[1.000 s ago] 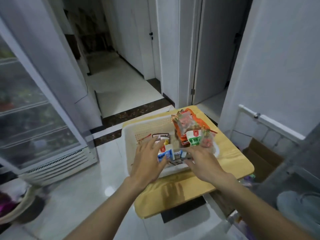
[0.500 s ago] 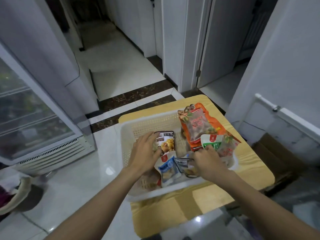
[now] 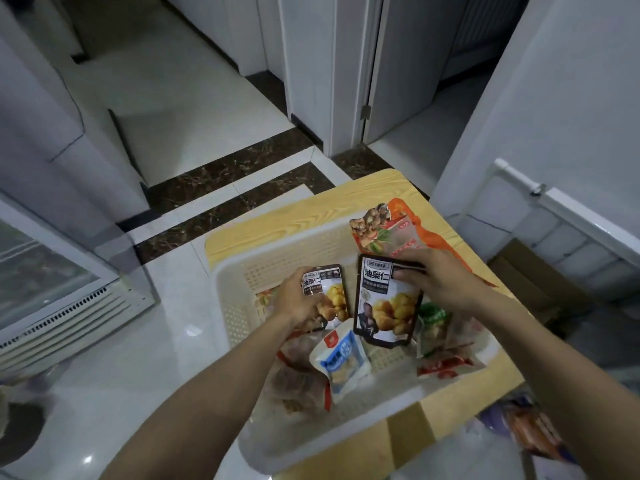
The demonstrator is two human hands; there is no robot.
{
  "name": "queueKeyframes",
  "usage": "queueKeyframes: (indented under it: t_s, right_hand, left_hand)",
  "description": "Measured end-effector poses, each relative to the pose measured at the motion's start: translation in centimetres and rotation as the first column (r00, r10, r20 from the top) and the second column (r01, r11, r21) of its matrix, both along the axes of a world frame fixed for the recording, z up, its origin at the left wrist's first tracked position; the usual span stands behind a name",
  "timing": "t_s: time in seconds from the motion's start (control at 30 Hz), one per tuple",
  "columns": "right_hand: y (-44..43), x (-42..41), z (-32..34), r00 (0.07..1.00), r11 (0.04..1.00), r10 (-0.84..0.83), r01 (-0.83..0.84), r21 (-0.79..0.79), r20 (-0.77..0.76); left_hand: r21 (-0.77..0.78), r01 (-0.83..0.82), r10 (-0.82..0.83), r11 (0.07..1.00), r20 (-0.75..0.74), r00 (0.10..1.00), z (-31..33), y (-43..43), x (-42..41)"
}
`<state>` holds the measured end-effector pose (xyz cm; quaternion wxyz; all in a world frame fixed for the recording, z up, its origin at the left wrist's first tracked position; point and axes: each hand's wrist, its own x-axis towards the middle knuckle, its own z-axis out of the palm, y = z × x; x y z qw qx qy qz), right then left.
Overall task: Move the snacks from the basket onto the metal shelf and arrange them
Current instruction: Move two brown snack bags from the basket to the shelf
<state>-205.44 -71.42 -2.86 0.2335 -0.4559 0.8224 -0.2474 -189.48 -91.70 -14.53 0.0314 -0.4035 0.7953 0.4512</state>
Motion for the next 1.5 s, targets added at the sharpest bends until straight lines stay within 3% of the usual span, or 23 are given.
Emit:
queueKeyframes:
  t_s: [0.13, 0.2, 0.33, 0.47, 0.57, 0.7, 0.87, 1.17, 1.5]
  right_hand:
    - [-0.5, -0.8, -0.3, 0.999, 1.000, -0.009, 0.010, -0.021, 0.037]
    - [-0.7, -1.1, -0.4, 0.999, 1.000, -0.007, 0.008, -0.018, 0.052]
    - [-0.8, -1.5, -0.7, 0.997, 1.000, -0.009, 0.011, -0.018, 0.072]
    - [-0.6, -1.9, -0.7, 0.991, 1.000, 0.001, 0.002, -0.024, 0.131]
    - [-0.5, -2.1, 0.2, 0.990, 0.998, 0.008, 0.001, -0.068, 0.141]
    - [-0.3, -2.3, 1.8, 0.962, 0.982, -0.046, 0.093, -0.164, 0.271]
    - [-0.3, -1.9, 3.3, 0.944, 0.959, -0.061, 0.146, -0.245, 0.324]
    - [1.1, 1.6, 6.2, 0.945, 0.915, -0.054, 0.175, -0.363, 0.322]
    - [7.7, 4.3, 11.0, 0.963, 0.844, -0.011, 0.154, -0.513, 0.271]
  left_hand:
    - [-0.139, 0.110, -0.071, 0.984, 0.257, 0.964, -1.2, -0.4, -1.0]
    - [-0.111, 0.102, -0.070, 0.988, 0.262, 0.962, -1.6, -0.7, -1.2]
    - [0.000, 0.070, -0.069, 0.998, 0.154, 0.986, -3.2, -1.4, -1.1]
    - [0.161, 0.005, 0.012, 0.987, -0.108, 0.994, -2.4, -0.7, -1.0]
    - [0.188, 0.022, 0.023, 0.982, -0.237, 0.971, -1.1, -0.2, -1.0]
    - [0.184, -0.012, 0.079, 0.983, -0.364, 0.928, -0.6, -0.1, 0.4]
    - [0.181, -0.139, 0.210, 0.974, -0.472, 0.856, 1.6, -0.7, 2.2]
    - [0.305, -0.146, 0.318, 0.941, -0.647, 0.693, 10.0, 2.0, 5.2]
    - [0.352, -0.059, 0.296, 0.934, -0.672, 0.678, 17.4, 10.0, 8.8]
